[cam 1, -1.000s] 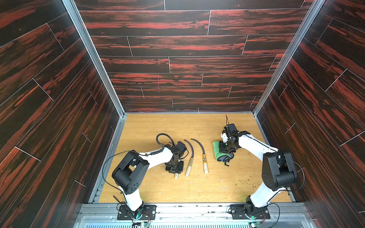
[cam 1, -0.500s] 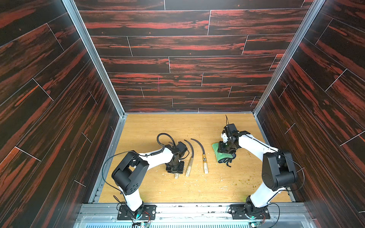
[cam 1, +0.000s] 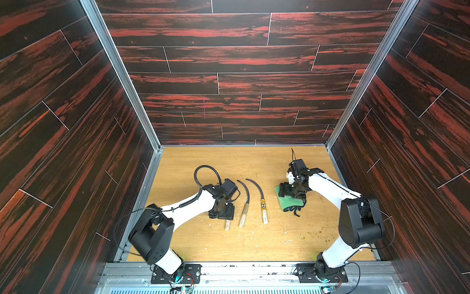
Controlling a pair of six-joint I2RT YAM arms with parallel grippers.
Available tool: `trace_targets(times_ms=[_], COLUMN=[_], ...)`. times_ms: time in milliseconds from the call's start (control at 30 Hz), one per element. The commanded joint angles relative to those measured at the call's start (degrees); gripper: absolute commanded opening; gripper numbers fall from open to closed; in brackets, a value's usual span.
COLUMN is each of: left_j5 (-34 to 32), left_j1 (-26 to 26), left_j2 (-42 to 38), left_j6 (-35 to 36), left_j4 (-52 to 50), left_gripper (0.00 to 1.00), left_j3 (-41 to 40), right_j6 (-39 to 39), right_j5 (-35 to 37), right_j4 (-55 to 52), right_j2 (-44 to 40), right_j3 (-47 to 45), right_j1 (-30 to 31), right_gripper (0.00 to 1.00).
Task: Wipe small sickles with rags
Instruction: Place the small sickle at the center of the board, then reset both arms
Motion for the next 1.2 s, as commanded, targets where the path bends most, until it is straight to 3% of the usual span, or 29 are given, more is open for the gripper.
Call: trace_targets(times_ms=[0, 200, 400, 567, 767, 933, 1033, 1167], left_j5=[-2.96, -7.78, -20.98, -31.85, -42.40, -52.47, -55.52, -60.90], left_j1=[0.55, 1.12, 3.35, 10.00, 17.21, 20.58, 22.58, 24.06], left_j2=[-3.85, -8.69, -16.69, -24.47, -32.85, -34.85, -34.82, -33.93], left_j6=[-0.47, -0.38, 0.22, 1.50, 3.00, 5.18, 8.18, 11.90], left_j4=[-2.46, -2.22, -1.73, 1.41, 6.21, 10.82, 19.39, 34.09], left_gripper=[0.70, 0.71, 0.71, 0.72, 0.76, 0.78, 0.78, 0.86], left_j3=[1.25, 1.68, 1.66, -1.71, -7.62, -12.36, -16.36, -23.07], right_j6=[0.70, 1.73, 3.42, 3.66, 3.50, 1.47, -0.81, -2.52], right_j5=[1.00, 3.26, 8.01, 12.49, 16.83, 20.11, 22.41, 27.63], right_j4=[-3.04, -5.29, -3.91, 0.63, 8.97, 24.18, 32.70, 40.18], right_j2=[-3.89, -7.55, -14.40, -20.27, -25.96, -34.35, -37.69, -37.63], right_j3=[1.84, 2.36, 0.73, -2.16, -7.52, -17.68, -23.66, -29.14], right_j1=[-0.12, -0.03, -0.04, -0.05, -0.08, -0.30, -0.38, -0.56], right_gripper=[0.95, 0.98, 0.98, 0.98, 0.98, 0.98, 0.98, 0.98])
